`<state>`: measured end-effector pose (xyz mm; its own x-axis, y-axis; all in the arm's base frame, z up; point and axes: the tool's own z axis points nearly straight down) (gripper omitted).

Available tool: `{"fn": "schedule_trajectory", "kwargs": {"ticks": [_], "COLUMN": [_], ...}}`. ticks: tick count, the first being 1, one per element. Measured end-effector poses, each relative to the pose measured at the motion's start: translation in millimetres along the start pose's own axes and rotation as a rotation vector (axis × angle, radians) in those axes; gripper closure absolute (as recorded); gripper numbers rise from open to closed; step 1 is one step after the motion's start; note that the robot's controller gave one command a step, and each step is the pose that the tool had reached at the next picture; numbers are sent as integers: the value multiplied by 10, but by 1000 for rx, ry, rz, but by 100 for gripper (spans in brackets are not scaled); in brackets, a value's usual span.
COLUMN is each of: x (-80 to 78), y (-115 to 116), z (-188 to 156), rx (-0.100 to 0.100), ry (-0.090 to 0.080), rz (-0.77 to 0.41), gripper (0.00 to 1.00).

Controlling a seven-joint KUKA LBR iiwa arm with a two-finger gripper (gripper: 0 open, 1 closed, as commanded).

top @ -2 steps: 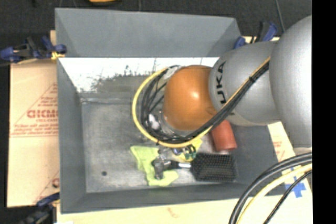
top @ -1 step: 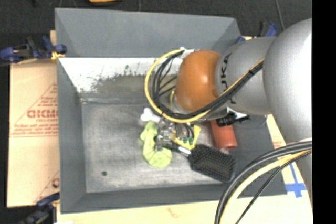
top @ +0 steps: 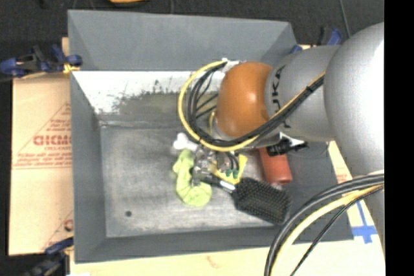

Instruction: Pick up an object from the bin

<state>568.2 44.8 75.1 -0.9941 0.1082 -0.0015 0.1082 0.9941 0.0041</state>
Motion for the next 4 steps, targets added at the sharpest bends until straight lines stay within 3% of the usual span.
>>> {"fn": "schedule_trajectory", "kwargs": {"ticks": [1,2,3,4], "x": [-51,-158,-213,-132], "y": [-87,-97,-287,-121], "z": [-410,-1085,-899,-1050], "rx": [-1,4,-1,4], "ry": [5,2,-17,8], "rz": [11,22,-8,-231], "gripper": [100,100,100,100]}}
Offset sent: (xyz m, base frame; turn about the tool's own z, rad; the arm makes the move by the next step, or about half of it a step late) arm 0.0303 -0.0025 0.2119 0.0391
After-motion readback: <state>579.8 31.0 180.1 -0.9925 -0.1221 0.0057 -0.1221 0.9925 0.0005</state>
